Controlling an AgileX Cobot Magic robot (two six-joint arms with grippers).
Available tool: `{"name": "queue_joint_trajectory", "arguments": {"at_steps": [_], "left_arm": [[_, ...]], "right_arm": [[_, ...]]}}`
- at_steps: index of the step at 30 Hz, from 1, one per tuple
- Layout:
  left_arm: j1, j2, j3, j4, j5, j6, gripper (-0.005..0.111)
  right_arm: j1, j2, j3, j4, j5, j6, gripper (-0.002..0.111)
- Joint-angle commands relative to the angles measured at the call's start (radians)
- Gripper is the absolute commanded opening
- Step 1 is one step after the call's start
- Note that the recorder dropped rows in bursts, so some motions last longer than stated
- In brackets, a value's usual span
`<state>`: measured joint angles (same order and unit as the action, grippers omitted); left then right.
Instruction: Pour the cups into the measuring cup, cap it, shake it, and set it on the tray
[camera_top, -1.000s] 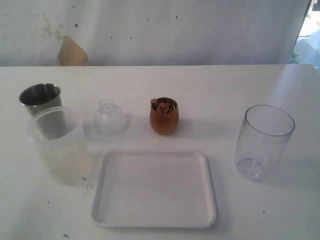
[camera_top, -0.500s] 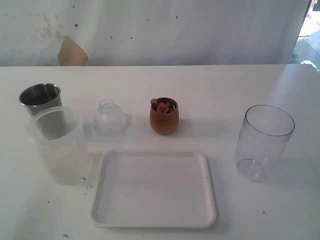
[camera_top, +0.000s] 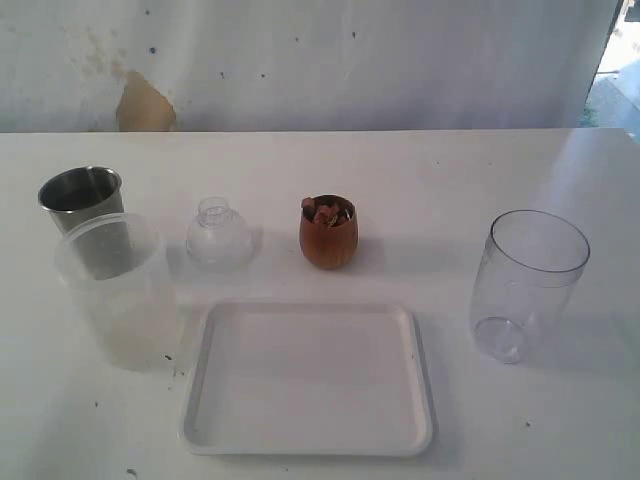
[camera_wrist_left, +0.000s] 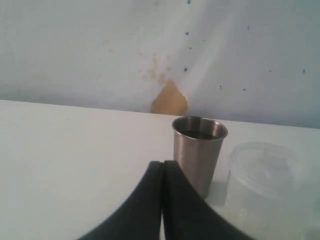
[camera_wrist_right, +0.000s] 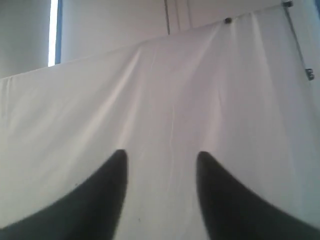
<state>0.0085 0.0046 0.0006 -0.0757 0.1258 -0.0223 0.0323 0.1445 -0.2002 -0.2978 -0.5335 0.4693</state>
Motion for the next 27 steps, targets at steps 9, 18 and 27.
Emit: {"name": "queue_joint_trajectory", "arguments": {"at_steps": [9, 18, 27], "left_arm": [[0.002, -0.005, -0.001, -0.023, -0.008, -0.006, 0.000], [0.002, -0.005, -0.001, -0.023, -0.008, -0.006, 0.000], [0.002, -0.005, -0.001, -0.023, -0.008, -0.003, 0.000]], "right_arm": [[-0.001, 0.591, -0.360, -0.802, -0.170, 0.732, 0.081], [0.159, 0.971, -0.535, -0.937, -0.158, 0.741, 0.081], [0.480, 1.231, -0.615, -0.807, 0.367, 0.547, 0.080]]}}
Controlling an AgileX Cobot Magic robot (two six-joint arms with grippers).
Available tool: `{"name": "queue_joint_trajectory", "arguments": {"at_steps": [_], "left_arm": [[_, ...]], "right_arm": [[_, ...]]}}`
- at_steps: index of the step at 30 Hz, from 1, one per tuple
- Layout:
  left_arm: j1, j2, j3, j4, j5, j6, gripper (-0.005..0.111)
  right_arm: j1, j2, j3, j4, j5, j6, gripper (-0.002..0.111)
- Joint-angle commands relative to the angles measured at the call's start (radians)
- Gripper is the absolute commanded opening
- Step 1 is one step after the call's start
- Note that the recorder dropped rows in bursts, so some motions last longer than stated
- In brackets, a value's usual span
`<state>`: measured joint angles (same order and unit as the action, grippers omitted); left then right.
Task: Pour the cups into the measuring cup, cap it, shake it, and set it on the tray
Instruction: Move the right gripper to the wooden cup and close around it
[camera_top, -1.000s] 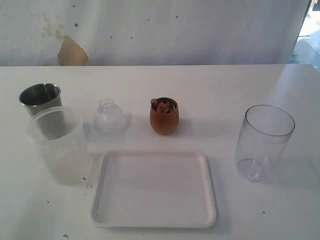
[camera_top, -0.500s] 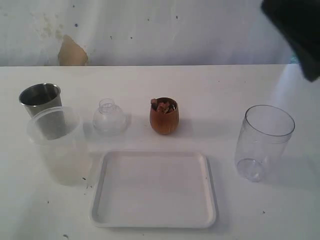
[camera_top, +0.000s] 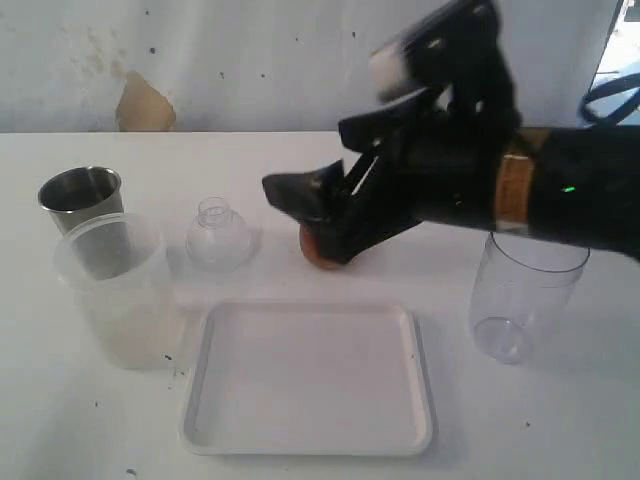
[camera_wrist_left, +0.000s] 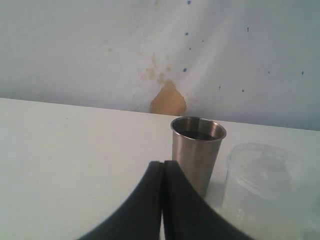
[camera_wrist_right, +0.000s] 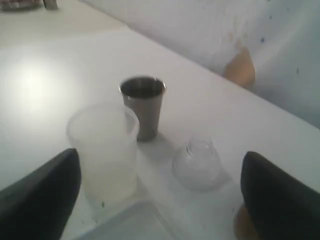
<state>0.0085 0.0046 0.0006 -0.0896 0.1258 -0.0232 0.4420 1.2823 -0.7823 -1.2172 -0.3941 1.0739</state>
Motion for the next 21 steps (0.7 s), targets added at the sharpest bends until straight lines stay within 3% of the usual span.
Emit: {"name": "queue_joint_trajectory", "arguments": {"at_steps": [1, 11, 21], "left_arm": [[0.002, -0.005, -0.001, -0.009, -0.008, -0.003, 0.000], [0.002, -0.005, -0.001, -0.009, -0.008, -0.003, 0.000], [0.002, -0.005, -0.001, -0.006, -0.008, -0.002, 0.000]], "right_arm": [[0.070, 0.114, -0.038, 0.159, 0.237, -0.054, 0.080], [0.063, 0.357, -0.117, 0.324, 0.277, -0.054, 0.080], [0.034, 0.486, -0.212, 0.326, 0.313, -0.044, 0.080]]}}
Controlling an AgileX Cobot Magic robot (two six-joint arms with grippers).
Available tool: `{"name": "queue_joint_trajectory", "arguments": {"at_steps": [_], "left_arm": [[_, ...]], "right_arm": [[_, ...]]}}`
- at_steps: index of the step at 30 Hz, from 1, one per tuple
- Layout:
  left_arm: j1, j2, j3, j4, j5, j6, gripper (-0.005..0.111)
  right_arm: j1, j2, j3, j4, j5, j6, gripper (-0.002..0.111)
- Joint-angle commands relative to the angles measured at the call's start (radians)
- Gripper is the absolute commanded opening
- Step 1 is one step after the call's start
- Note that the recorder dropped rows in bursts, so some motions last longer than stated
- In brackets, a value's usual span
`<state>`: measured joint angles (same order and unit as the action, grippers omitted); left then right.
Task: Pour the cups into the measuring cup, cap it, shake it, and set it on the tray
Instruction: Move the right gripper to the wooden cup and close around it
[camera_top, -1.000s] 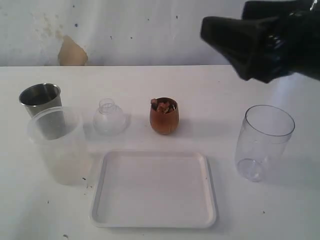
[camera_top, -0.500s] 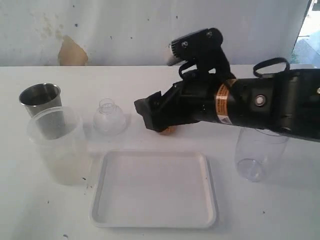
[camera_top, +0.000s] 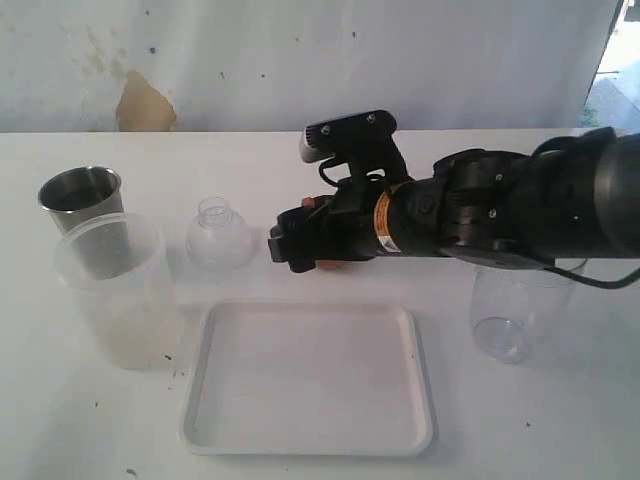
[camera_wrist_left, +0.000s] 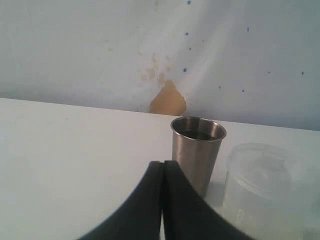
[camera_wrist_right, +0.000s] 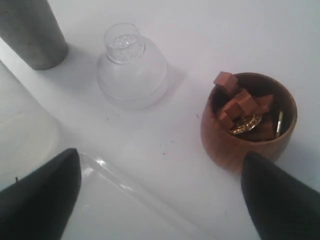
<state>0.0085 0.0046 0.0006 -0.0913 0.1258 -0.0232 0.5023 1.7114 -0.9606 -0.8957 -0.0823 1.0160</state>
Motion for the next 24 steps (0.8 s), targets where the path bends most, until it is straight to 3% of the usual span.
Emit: {"name": "queue_joint_trajectory", "arguments": {"at_steps": [1, 11, 24], "left_arm": [[0.002, -0.005, -0.001, -0.004, -0.008, -0.002, 0.000], [0.002, -0.005, -0.001, -0.004, -0.008, -0.002, 0.000], [0.002, -0.005, -0.001, -0.001, -0.013, 0.001, 0.000]], "right_arm": [[-0.035, 0.075, -0.041, 0.005, -0.001, 0.012, 0.080], [-0.066, 0.195, -0.091, 0.005, -0.064, 0.011, 0.079], [-0.066, 0.249, -0.145, 0.000, 0.089, -0.052, 0.079]]}}
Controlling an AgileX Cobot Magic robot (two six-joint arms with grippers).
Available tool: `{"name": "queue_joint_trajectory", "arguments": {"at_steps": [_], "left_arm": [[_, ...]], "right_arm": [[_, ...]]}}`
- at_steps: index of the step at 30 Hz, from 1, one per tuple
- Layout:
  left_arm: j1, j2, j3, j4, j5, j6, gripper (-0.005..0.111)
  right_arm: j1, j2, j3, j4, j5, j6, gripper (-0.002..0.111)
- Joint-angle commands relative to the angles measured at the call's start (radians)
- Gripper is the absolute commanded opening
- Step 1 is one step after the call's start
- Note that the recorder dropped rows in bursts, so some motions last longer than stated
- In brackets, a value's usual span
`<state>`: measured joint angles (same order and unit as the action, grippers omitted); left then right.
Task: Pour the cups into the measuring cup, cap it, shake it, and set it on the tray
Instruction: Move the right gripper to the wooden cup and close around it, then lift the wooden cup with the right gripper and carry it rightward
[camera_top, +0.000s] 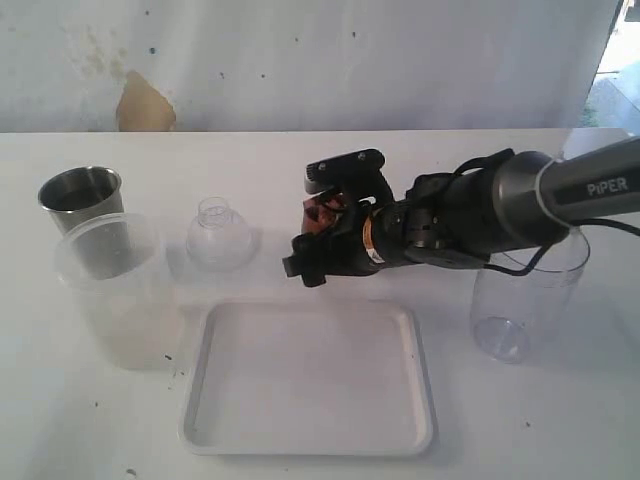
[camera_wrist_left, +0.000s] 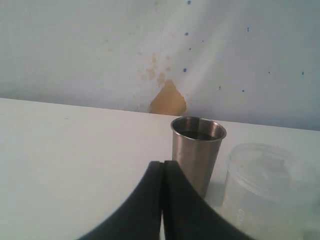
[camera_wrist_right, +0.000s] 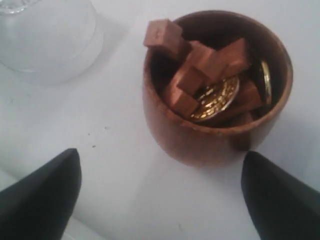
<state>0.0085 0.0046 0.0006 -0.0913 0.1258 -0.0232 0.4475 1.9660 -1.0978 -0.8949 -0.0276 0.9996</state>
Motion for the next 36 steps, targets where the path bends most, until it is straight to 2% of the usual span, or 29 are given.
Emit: {"name": "queue_joint_trajectory", "arguments": {"at_steps": [1, 5, 9, 14, 21, 36], "left_arm": [[0.002, -0.005, -0.001, -0.001, -0.013, 0.001, 0.000], [0.002, -0.005, -0.001, -0.001, -0.013, 0.001, 0.000], [0.002, -0.005, -0.001, -0.001, -0.013, 0.001, 0.000], [0.002, -0.005, -0.001, -0.001, -0.013, 0.001, 0.000], [0.002, -0.005, -0.001, -0.002, -0.019, 0.004, 0.000], [0.002, -0.005, -0.001, -0.002, -0.019, 0.004, 0.000]], "right_arm": [[-0.011, -0.010, -0.008, -0.002, 0.049, -0.047, 0.079], [-0.030, -0.027, -0.008, -0.002, 0.069, -0.085, 0.079], [-0.033, 0.031, -0.017, 0.009, -0.095, -0.078, 0.079], [-0.033, 0.086, -0.082, 0.035, 0.013, -0.107, 0.079], [-0.052, 0.117, -0.123, 0.035, -0.070, -0.124, 0.079], [-0.052, 0.208, -0.208, 0.035, -0.064, -0.142, 0.079]]}}
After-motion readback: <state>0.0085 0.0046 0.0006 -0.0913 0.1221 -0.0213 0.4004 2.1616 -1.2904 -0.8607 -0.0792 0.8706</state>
